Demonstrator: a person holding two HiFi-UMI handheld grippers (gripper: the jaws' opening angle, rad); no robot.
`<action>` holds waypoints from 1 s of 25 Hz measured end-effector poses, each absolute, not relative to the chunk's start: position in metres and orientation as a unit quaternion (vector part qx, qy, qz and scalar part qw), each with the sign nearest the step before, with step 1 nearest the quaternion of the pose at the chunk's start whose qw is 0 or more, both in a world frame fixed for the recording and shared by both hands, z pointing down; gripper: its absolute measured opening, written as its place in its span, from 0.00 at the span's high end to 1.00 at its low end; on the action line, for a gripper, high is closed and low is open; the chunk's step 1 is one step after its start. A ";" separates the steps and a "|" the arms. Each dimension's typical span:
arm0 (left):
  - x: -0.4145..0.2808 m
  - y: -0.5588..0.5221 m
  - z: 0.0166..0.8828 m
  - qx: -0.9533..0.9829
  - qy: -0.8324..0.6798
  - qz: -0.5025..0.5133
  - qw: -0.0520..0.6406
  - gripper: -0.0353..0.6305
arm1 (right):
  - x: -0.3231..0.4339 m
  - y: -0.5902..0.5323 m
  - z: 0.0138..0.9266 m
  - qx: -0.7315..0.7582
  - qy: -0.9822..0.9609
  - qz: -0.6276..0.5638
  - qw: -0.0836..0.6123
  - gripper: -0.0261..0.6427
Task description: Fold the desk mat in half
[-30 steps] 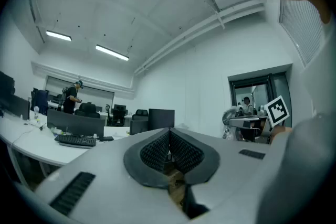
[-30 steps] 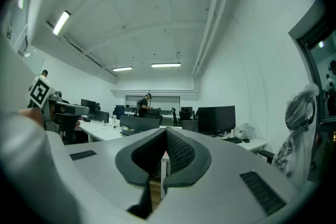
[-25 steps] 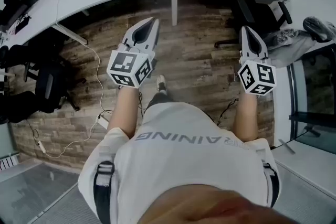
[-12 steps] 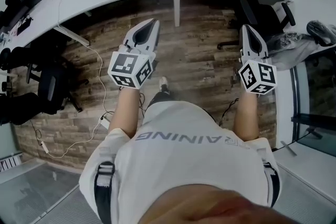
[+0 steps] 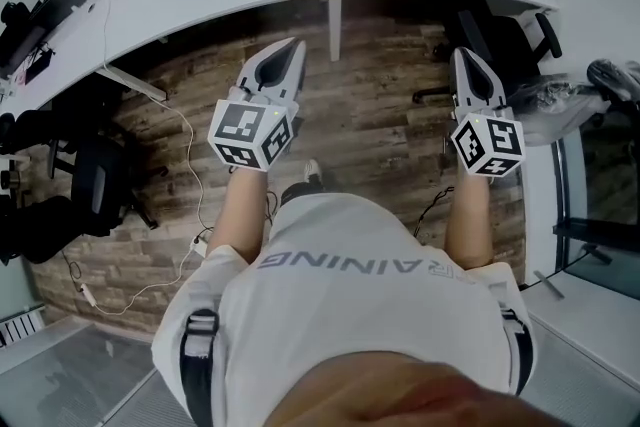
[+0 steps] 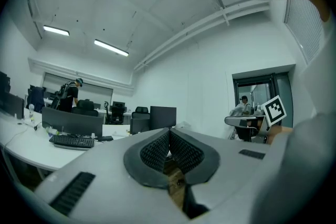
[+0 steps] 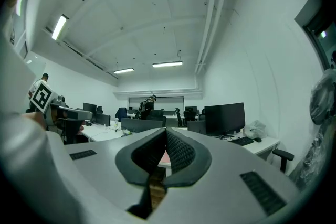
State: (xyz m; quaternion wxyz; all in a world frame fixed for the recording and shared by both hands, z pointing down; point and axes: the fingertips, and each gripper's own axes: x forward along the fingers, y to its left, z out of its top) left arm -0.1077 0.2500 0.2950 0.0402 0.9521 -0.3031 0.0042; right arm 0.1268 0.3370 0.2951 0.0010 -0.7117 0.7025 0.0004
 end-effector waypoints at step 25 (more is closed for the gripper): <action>-0.169 0.103 0.321 0.953 -0.294 0.019 0.068 0.91 | 0.030 0.161 0.343 -0.665 0.744 -0.043 -0.048 0.93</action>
